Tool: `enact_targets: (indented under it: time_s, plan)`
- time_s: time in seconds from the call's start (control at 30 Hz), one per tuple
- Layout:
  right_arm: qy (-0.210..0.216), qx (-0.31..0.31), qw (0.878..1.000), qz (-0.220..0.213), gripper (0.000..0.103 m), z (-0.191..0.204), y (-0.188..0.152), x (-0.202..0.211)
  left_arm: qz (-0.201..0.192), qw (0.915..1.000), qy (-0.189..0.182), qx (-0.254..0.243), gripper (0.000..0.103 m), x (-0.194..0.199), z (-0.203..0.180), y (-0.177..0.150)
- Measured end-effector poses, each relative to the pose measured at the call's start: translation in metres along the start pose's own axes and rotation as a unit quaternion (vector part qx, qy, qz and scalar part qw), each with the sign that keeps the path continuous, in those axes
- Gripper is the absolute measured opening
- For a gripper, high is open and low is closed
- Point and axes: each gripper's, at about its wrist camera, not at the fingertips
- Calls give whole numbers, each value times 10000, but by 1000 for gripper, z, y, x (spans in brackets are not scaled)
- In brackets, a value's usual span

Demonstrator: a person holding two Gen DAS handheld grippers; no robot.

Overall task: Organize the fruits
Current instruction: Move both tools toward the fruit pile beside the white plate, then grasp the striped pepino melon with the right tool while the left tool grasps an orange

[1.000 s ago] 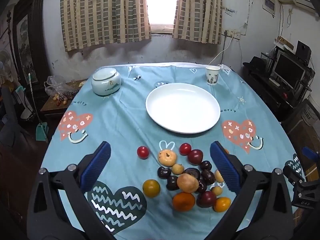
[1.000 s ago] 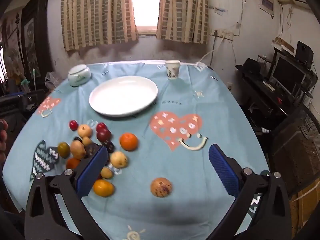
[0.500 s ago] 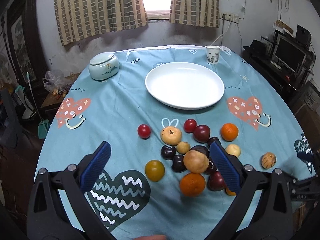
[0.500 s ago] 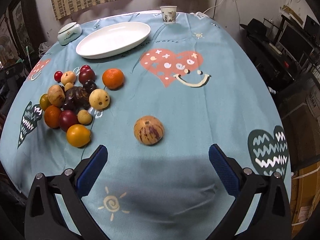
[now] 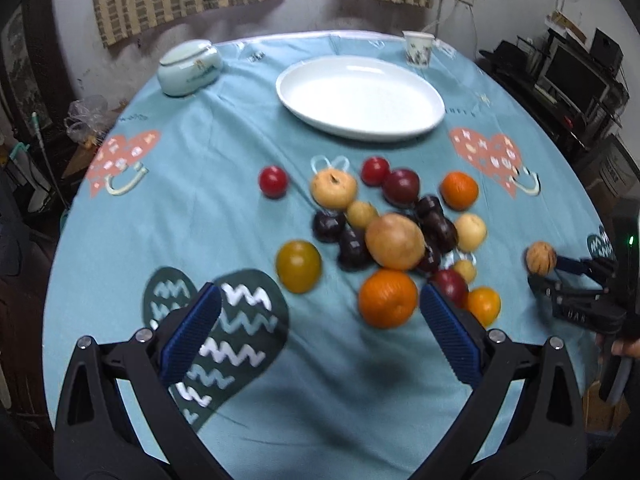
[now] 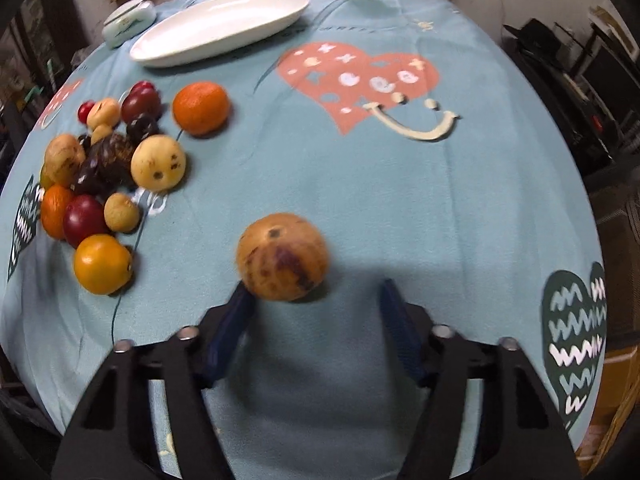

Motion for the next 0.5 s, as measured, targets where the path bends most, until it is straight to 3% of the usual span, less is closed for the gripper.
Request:
enact_targets:
  time_s: [0.07, 0.27, 0.37, 0.43, 0.5]
  plan:
    - [222, 77, 9997, 10, 35, 0, 1, 3, 193, 9997, -78, -84, 101, -11, -8, -8]
    - [365, -72, 9993, -64, 35, -3, 0, 14, 367, 9989, -219, -171, 100, -36, -20, -12]
    - [426, -71, 9989, -164, 35, -4, 3, 20, 508, 9984, -193, -146, 89, -50, -20, -15]
    - [471, -26, 9986, -240, 35, 0, 4, 25, 569, 9976, -394, 11, 86, -56, -19, -14]
    - [471, 13, 9986, -240, 35, 4, 3, 27, 609, 9962, -624, 31, 68, -59, -23, -13]
Point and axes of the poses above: each gripper's, at about its wrist camera, not at the fingertips, and x roughly against the way its jaws point, z to its left, y to its top, and after that the axes turned 12 degrees about -z, right-handed
